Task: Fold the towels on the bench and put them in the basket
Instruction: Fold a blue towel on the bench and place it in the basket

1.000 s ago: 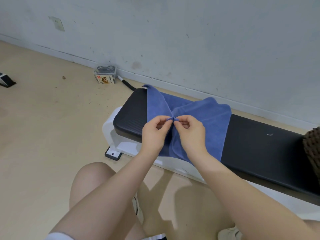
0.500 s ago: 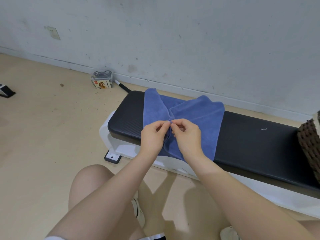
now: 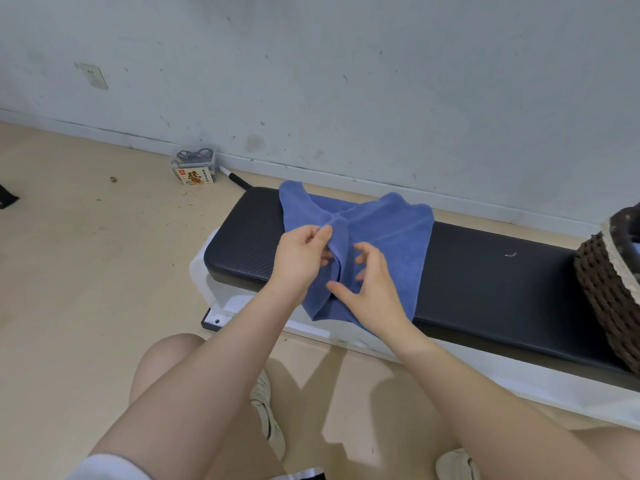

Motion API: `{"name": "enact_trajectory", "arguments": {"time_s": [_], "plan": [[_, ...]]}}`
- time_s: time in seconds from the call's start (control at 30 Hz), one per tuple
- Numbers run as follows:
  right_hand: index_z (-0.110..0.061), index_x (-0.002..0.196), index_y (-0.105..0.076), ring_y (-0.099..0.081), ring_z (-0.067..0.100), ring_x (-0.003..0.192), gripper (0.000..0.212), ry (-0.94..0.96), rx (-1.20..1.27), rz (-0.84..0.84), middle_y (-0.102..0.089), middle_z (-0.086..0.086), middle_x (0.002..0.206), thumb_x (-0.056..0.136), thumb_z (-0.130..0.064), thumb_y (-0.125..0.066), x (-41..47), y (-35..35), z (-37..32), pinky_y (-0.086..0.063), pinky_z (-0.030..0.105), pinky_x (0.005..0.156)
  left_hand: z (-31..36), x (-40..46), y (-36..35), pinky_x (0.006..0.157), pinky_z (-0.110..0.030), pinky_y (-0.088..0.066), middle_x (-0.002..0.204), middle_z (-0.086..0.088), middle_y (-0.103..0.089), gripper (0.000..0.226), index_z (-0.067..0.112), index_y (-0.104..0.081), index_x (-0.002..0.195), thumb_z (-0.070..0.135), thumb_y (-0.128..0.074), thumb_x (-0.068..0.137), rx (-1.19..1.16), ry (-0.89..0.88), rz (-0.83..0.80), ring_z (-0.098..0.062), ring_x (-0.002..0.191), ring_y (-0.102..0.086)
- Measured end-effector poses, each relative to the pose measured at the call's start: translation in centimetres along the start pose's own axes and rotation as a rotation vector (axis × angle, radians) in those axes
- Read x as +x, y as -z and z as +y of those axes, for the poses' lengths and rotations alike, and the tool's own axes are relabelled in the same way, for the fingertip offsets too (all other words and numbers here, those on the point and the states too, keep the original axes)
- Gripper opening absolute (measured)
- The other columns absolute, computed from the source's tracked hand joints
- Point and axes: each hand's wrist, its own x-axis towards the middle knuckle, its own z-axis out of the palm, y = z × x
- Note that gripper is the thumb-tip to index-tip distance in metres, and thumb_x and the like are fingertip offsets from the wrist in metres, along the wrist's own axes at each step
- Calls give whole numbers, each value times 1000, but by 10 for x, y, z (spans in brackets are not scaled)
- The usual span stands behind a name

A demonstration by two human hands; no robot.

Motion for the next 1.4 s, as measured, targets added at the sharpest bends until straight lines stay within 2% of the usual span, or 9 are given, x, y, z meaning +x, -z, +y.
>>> {"name": "enact_trajectory", "arguments": {"time_s": [0.13,0.43,0.57,0.7,0.83,1.0,1.13,1.3,1.4], "plan": [[-21,104,-52,-50,1,76,10,59,-68,98,-51,-9,99,94,-20,-50,-6,-4,3,-40,18,64,16,-6,2,57,-14,-49,78,-3,-68,26,11,-66,81,25,-49,96,-120,28,-2,-8,70,-63],[-12,96,-60,-52,26,76,21,-227,-157,394,-53,7,97,86,-2,-45,-15,61,35,-44,35,65,71,-15,4,55,-16,-53,64,3,-72,23,11,-62,88,25,-47,97,-1080,249,-46,-6,60,-69],[-16,106,-53,-56,20,79,17,-356,231,684,-58,4,94,91,-9,-49,-22,110,37,-48,32,69,75,-13,-1,50,-16,-52,63,5,-72,21,14,-61,91,28,-46,97,-1136,282,4,-6,74,-68],[-10,107,-51,-49,13,48,16,-341,606,859,-59,7,75,94,-14,-43,-28,151,16,-41,23,47,68,-23,-7,53,-17,-54,70,4,-73,18,15,-61,96,27,-49,96,-1111,275,36,-9,78,-68],[-16,114,-46,-51,10,39,21,-145,1068,890,-58,3,69,97,-10,-34,-32,174,-30,-43,22,47,93,-36,-20,59,-19,-57,85,-2,-69,17,8,-61,94,22,-50,96,-1312,226,64,-10,75,-68],[-20,123,-43,-62,16,75,30,146,1491,853,-57,3,87,98,-7,-34,-22,211,-79,-55,27,65,138,-38,-32,60,-18,-56,68,2,-73,18,9,-63,89,21,-52,95,-1475,99,-57,-7,72,-69],[-25,141,-30,-60,15,84,50,86,1487,832,-56,-1,95,98,0,-33,6,227,-72,-53,30,82,140,-11,-43,72,-18,-56,82,2,-71,18,12,-62,93,26,-51,95,-1375,123,-27,-8,81,-68],[-11,111,-42,-58,15,76,26,-77,1385,751,-56,5,89,94,8,-39,47,234,-35,-56,23,66,125,45,-65,100,-26,-44,106,-1,-64,22,12,-58,101,27,-42,99,-1279,175,-6,-16,119,-55],[-9,98,-46,-58,16,76,19,-15,1469,709,-57,6,88,94,7,-39,72,251,-31,-57,22,65,146,64,-71,100,-29,-46,107,-3,-65,22,11,-58,102,25,-41,100,-1359,83,-50,-18,114,-59]]}}
